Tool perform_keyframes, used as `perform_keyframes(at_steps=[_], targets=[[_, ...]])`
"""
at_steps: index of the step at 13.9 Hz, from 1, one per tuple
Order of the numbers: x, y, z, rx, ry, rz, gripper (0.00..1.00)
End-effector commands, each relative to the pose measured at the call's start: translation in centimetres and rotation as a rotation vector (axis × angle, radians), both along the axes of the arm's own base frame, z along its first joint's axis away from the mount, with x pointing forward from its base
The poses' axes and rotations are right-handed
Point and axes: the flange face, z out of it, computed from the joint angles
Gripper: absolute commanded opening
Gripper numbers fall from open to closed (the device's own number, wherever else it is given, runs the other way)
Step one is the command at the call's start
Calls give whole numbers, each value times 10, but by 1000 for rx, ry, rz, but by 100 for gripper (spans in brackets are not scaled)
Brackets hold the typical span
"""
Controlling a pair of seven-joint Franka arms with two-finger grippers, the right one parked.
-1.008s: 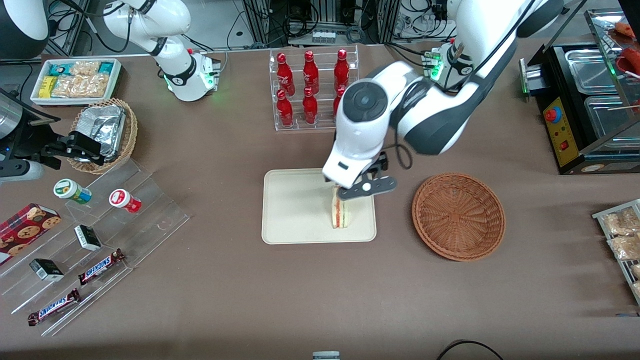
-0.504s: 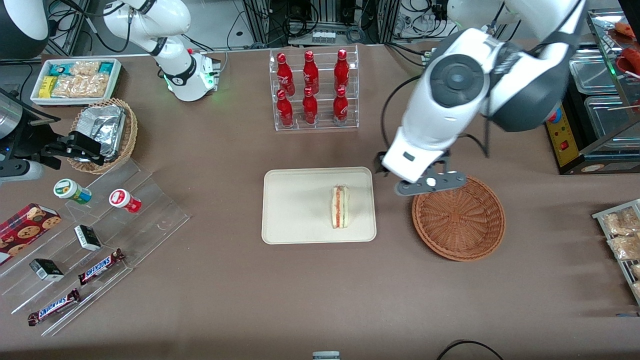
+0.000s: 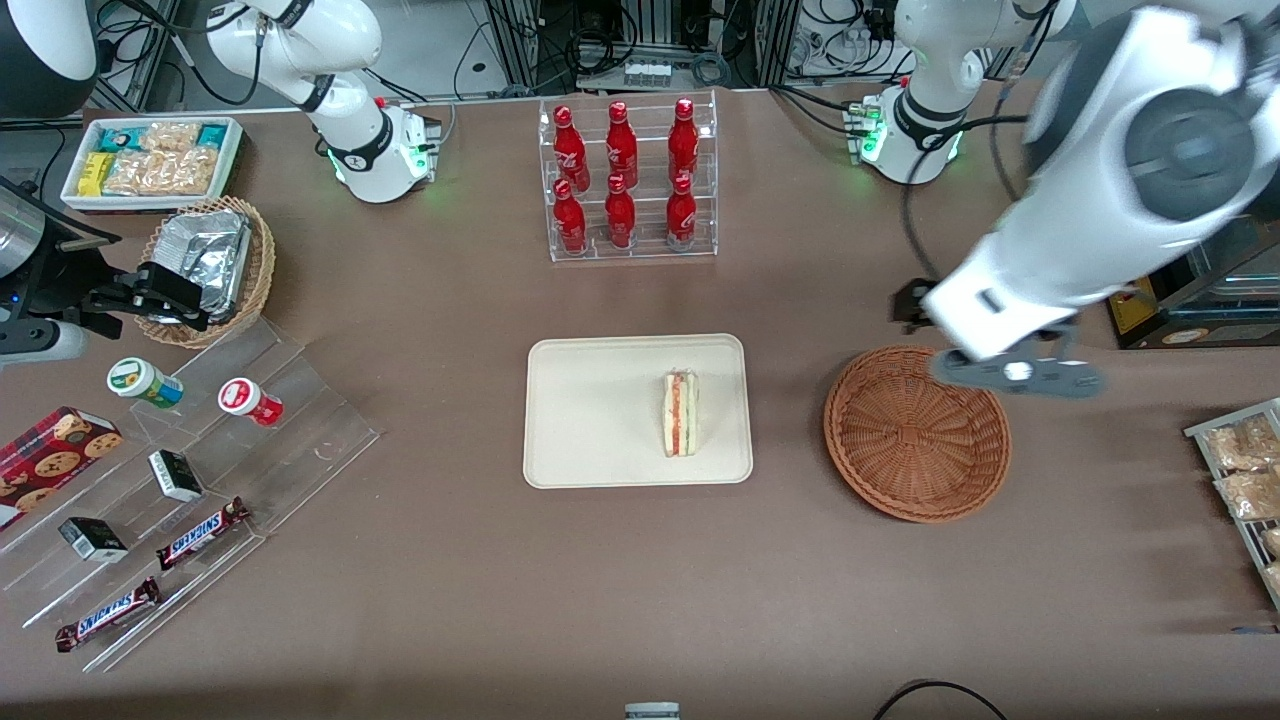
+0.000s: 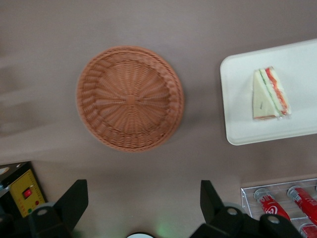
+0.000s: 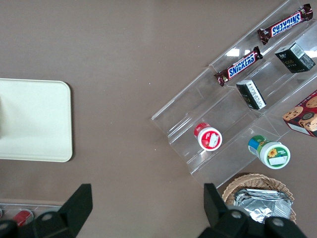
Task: Place sandwich from basket to tray
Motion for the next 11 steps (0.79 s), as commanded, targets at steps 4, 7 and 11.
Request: perform_keyframes(at_steps=[4, 7, 11], targets=[[-47, 68, 30, 69, 53, 83, 100], [-72, 84, 36, 80, 100, 113, 100], [-104, 92, 31, 55, 137, 130, 100]])
